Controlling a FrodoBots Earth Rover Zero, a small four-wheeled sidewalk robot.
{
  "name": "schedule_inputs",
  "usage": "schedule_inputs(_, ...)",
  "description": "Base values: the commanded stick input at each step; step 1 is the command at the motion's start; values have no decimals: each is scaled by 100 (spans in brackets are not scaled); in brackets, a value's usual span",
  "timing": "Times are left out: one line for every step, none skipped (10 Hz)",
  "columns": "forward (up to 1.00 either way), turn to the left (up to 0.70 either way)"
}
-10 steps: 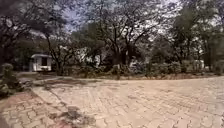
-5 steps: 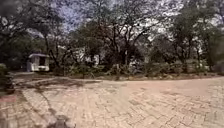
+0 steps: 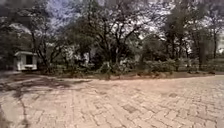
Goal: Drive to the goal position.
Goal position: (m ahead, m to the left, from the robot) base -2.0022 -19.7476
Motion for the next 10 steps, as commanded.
schedule_inputs(70, -35)
schedule_inputs(70, -35)
schedule_inputs(70, -35)
schedule_inputs(70, -35)
schedule_inputs(70, -35)
schedule_inputs(70, -35)
schedule_inputs(70, -35)
schedule_inputs(70, -35)
schedule_inputs(70, -35)
schedule_inputs(70, -35)
